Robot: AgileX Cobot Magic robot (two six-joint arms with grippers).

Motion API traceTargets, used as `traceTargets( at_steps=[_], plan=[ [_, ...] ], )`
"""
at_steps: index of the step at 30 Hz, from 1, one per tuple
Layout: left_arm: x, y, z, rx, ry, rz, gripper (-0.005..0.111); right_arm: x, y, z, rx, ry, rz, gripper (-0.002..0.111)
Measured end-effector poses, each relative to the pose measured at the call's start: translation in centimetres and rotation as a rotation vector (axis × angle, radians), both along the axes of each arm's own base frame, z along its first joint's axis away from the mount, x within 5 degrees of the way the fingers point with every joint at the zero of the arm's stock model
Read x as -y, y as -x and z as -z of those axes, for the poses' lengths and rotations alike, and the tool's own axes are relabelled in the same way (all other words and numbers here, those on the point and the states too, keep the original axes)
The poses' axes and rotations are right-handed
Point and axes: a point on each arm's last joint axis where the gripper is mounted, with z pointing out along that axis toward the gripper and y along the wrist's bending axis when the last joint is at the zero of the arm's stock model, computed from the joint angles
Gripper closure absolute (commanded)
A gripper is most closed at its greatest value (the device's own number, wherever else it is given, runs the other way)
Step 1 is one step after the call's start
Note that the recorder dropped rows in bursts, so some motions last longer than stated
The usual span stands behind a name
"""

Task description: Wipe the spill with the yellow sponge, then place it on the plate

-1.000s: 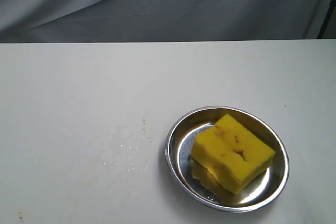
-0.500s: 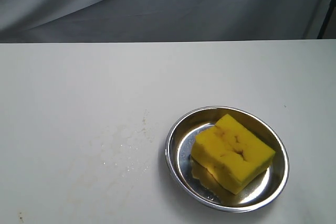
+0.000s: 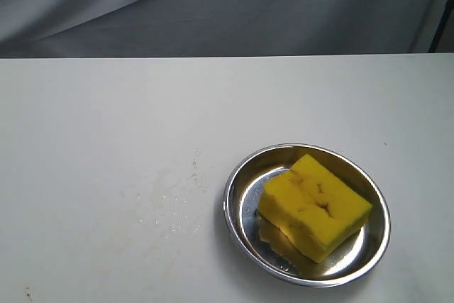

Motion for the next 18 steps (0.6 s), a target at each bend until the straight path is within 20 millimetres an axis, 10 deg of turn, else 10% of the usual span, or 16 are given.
traceTargets(
  at_steps=[18],
  plan=[
    [0.0, 0.0, 0.0, 0.0, 0.0, 0.0, 0.107, -0.6, 0.2, 1.1, -0.123, -0.194, -0.036, 0.108]
  ],
)
